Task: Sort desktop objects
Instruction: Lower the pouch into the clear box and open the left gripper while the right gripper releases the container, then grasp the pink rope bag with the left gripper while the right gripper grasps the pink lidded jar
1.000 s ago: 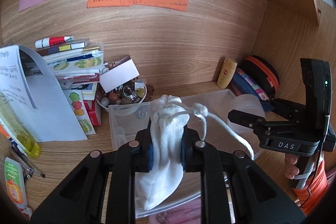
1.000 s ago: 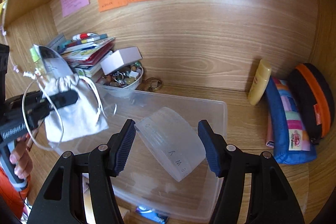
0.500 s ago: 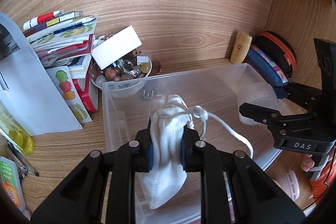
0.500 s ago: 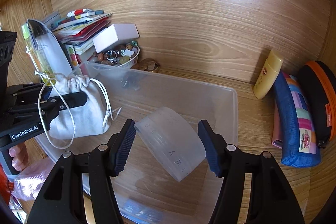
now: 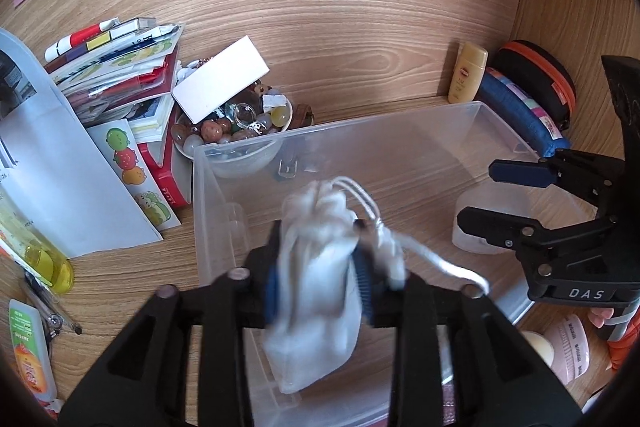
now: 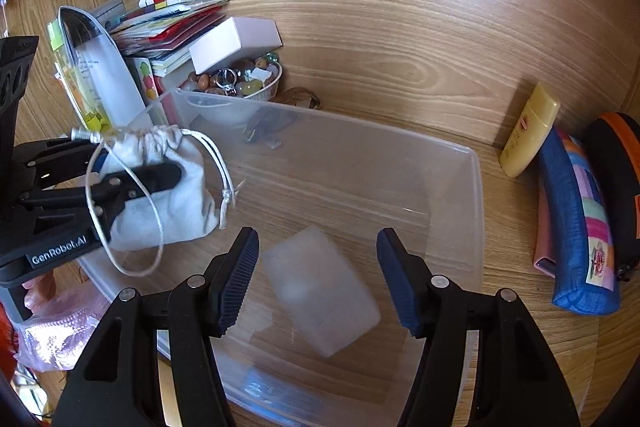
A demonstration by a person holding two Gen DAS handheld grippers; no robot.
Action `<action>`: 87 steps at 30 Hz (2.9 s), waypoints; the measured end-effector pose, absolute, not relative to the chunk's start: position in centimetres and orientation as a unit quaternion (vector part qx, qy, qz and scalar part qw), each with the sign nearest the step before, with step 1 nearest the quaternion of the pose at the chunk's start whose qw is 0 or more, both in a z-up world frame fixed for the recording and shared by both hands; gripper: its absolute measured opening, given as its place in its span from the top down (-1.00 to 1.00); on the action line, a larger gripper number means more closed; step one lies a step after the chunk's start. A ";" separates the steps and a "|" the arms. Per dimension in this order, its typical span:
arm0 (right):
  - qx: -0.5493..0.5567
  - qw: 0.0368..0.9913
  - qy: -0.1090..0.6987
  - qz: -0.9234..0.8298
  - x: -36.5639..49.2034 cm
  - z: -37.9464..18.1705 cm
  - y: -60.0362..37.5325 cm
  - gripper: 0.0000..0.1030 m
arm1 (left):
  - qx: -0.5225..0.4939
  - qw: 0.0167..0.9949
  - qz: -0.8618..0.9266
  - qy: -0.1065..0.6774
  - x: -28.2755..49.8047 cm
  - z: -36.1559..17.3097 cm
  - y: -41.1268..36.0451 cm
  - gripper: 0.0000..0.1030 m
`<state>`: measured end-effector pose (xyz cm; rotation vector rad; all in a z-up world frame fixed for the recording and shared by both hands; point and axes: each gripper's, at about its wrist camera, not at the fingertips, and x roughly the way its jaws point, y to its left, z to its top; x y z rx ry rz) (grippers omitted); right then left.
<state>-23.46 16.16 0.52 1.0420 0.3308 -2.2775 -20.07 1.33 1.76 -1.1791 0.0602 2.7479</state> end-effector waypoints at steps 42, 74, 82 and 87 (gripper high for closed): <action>0.317 0.266 0.090 -0.906 -8.8 3.3 24.3 -0.73 | -0.335 0.044 0.941 -0.012 -4.9 5.6 -2.1 -0.82; 0.428 0.284 0.043 -0.857 -10.6 -2.7 24.5 -0.72 | -0.411 0.118 0.903 -0.039 -8.0 -0.2 1.2 -0.82; 0.448 0.293 0.054 -0.843 -11.1 -3.2 23.5 -0.46 | -0.393 0.127 0.910 -0.030 -8.1 0.5 1.3 -0.47; 0.440 0.296 0.059 -0.846 -10.9 -3.1 23.3 -0.23 | -0.375 0.127 0.918 0.008 -7.8 0.4 2.8 -0.03</action>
